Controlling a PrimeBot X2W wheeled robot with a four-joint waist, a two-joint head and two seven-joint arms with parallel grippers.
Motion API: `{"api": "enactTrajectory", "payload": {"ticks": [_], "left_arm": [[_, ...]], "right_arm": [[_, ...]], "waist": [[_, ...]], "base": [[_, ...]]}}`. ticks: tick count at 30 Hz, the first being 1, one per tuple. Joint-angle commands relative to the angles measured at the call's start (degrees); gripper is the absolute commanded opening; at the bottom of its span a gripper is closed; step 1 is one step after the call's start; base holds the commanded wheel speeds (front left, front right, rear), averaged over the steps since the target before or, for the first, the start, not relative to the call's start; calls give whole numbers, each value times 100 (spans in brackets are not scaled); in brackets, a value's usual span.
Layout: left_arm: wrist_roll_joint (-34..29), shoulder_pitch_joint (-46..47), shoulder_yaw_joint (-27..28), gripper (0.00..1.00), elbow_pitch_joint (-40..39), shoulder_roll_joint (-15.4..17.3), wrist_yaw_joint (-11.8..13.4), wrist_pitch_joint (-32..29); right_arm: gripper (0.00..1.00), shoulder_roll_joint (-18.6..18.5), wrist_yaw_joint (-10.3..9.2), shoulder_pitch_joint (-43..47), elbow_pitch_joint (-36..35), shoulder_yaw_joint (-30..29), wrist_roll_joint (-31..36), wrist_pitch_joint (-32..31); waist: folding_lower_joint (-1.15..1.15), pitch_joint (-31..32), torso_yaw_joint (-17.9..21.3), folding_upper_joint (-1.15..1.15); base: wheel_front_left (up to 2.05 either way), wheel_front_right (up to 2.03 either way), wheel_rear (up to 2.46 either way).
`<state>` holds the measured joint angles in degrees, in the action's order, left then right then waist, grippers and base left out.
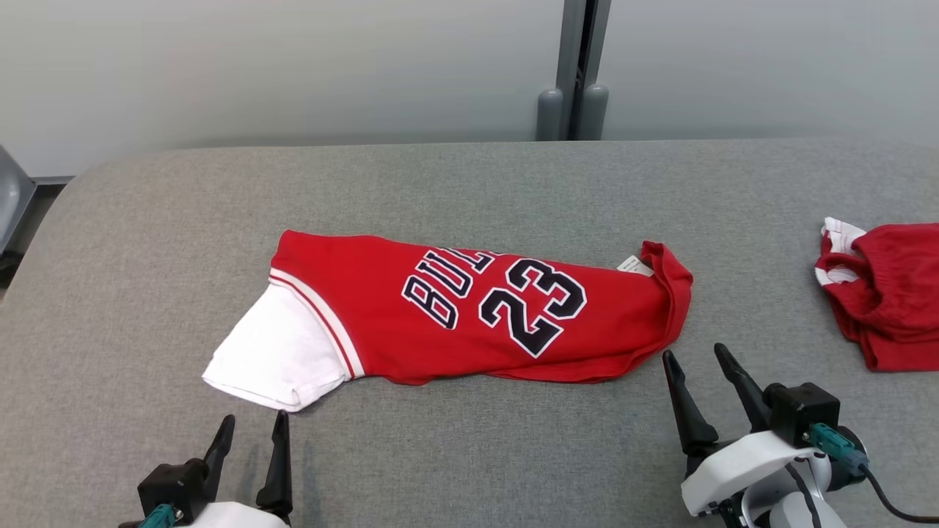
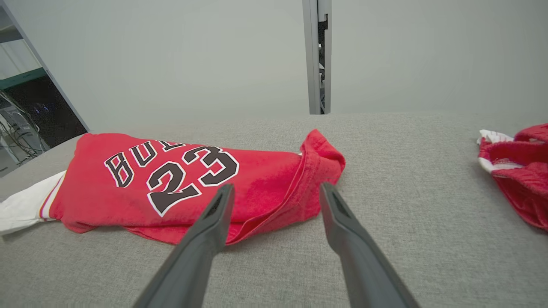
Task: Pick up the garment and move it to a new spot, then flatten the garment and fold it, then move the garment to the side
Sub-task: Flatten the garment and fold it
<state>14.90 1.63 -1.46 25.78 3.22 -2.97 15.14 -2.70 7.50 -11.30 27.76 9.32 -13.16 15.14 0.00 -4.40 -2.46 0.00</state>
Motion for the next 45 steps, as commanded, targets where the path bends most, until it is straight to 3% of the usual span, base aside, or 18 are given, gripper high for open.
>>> {"api": "enactTrajectory", "payload": {"ticks": [1, 17, 27, 28, 29, 30, 35, 45], "left_arm": [[-47, 33, 28, 100, -29, 26, -20, -1], [35, 318, -181, 100, 35, -20, -186, -1], [120, 480, -326, 100, 34, -18, -180, -1], [125, 485, -334, 100, 36, -20, -180, -1], [124, 486, -338, 100, 38, -20, -178, -1], [122, 478, -342, 100, 48, -20, -171, -1], [149, 353, -356, 100, 119, -23, -169, -1], [242, 279, -494, 100, 141, -20, -158, -1]], "right_arm": [[100, -42, -2, 17, 27, -15, 10, -2], [100, -40, -2, -463, 1027, 183, -509, -1], [100, -11, 6, -694, 1537, 717, -1016, -18], [62, 4, 6, -704, 1572, 801, -1069, -23], [18, 6, 6, -701, 1590, 863, -1153, -23], [0, 0, 6, -702, 1583, 925, -1253, -23], [0, -30, 5, -815, 1155, 873, -1541, -3], [0, -320, 4, -1455, 81, 460, -1152, -1]], "waist": [[0, -26, -31, 0], [0, -483, -726, 0], [0, -707, -1079, 0], [0, -715, -1090, 0], [0, -718, -1096, 0], [0, -708, -1097, 0], [0, -548, -986, 0], [0, -268, -677, 0]], "base": [[0, 0, 0], [0, 0, 0], [0, 0, 0], [0, 0, 0], [0, 0, 0], [0, 0, 0], [0, 0, 0], [0, 0, 0]]}}
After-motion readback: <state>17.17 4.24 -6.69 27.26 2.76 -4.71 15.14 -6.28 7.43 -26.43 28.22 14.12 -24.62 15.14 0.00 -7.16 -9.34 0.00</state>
